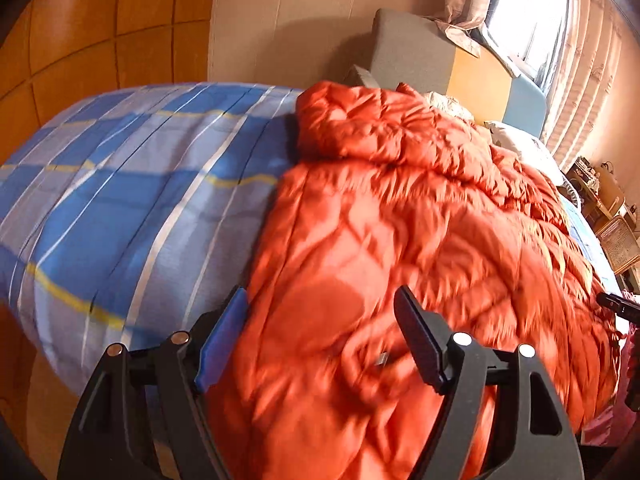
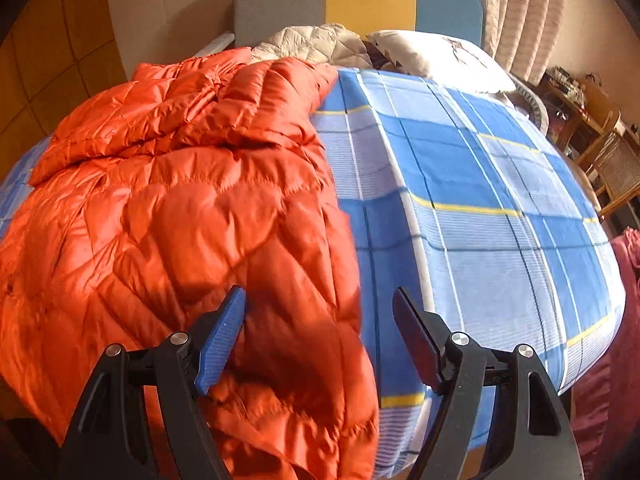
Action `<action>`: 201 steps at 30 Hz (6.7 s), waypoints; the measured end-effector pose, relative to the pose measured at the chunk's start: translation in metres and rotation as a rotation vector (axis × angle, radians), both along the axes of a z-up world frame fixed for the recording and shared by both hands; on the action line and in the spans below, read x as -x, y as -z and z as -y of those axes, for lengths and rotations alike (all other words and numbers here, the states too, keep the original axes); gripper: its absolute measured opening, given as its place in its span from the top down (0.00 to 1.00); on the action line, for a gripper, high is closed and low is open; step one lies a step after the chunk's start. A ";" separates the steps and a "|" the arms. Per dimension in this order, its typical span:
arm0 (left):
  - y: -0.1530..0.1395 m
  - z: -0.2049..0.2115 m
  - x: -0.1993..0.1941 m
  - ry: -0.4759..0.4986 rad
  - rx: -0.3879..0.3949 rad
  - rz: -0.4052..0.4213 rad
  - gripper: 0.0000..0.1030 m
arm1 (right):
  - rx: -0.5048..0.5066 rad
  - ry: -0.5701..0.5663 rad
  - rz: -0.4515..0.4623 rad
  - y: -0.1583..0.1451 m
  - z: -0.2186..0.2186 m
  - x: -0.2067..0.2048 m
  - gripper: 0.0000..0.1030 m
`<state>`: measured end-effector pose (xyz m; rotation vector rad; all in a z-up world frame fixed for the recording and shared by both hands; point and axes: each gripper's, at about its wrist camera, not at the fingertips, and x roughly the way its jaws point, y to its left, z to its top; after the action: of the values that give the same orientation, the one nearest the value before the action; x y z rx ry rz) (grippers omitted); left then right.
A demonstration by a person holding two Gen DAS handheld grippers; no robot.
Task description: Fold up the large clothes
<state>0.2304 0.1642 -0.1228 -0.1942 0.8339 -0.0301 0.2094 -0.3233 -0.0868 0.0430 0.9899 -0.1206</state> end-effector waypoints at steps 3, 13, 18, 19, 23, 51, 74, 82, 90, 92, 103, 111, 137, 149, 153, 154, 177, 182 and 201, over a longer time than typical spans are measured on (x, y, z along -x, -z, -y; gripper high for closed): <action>0.004 -0.003 0.016 0.013 0.008 -0.015 0.29 | -0.075 0.012 -0.010 0.006 0.012 0.019 0.27; 0.013 -0.013 0.055 0.027 0.056 -0.049 0.33 | -0.190 -0.041 -0.073 0.018 0.008 0.062 0.27; 0.020 -0.017 0.063 0.037 0.080 -0.067 0.39 | -0.204 -0.069 -0.098 0.024 0.003 0.074 0.27; 0.021 -0.017 0.064 0.037 0.080 -0.068 0.39 | -0.210 -0.067 -0.101 0.025 0.004 0.075 0.27; 0.021 -0.014 0.065 0.061 0.088 -0.064 0.45 | -0.219 -0.084 -0.112 0.027 0.003 0.078 0.28; 0.020 -0.011 0.087 0.157 0.139 -0.039 0.90 | -0.338 -0.151 -0.128 0.036 -0.001 0.093 0.70; -0.105 -0.051 0.119 0.276 0.256 0.195 0.95 | -0.339 -0.332 0.097 -0.110 -0.014 0.090 0.92; -0.145 -0.055 0.077 0.303 0.289 0.294 0.95 | -0.346 -0.357 0.226 -0.155 -0.010 0.042 0.92; -0.178 -0.051 0.006 0.307 0.301 0.345 0.95 | -0.345 -0.324 0.300 -0.175 0.000 -0.033 0.92; -0.181 -0.050 -0.015 0.298 0.299 0.346 0.95 | -0.348 -0.304 0.306 -0.174 0.005 -0.055 0.92; -0.157 -0.057 -0.147 0.201 0.319 0.250 0.95 | -0.357 -0.197 0.249 -0.143 0.017 -0.166 0.92; -0.122 -0.053 -0.226 0.136 0.290 0.139 0.95 | -0.336 -0.125 0.162 -0.101 0.014 -0.240 0.92; -0.063 -0.051 -0.281 -0.004 0.377 0.011 0.44 | -0.489 0.028 0.016 -0.038 0.022 -0.314 0.62; -0.108 -0.066 -0.239 -0.082 0.270 0.136 0.24 | -0.523 0.015 0.191 -0.101 0.022 -0.286 0.22; -0.120 -0.040 -0.209 -0.012 0.164 0.198 0.24 | -0.479 -0.045 0.268 -0.127 0.004 -0.260 0.22; -0.122 -0.030 -0.202 0.018 0.145 0.212 0.24 | -0.449 -0.068 0.283 -0.130 -0.006 -0.251 0.22; -0.065 0.093 -0.234 0.227 -0.010 0.092 0.29 | -0.101 -0.112 0.152 -0.041 -0.101 -0.252 0.22; -0.044 0.083 -0.241 0.197 0.001 0.064 0.27 | -0.072 -0.080 0.135 -0.026 -0.098 -0.262 0.22; 0.001 0.068 -0.251 0.167 0.107 0.046 0.27 | -0.028 -0.061 0.119 0.019 -0.097 -0.293 0.21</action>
<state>0.4814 0.0965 -0.1237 -0.2232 0.8011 -0.2351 0.5023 -0.2261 -0.1060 0.0452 0.8728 -0.0476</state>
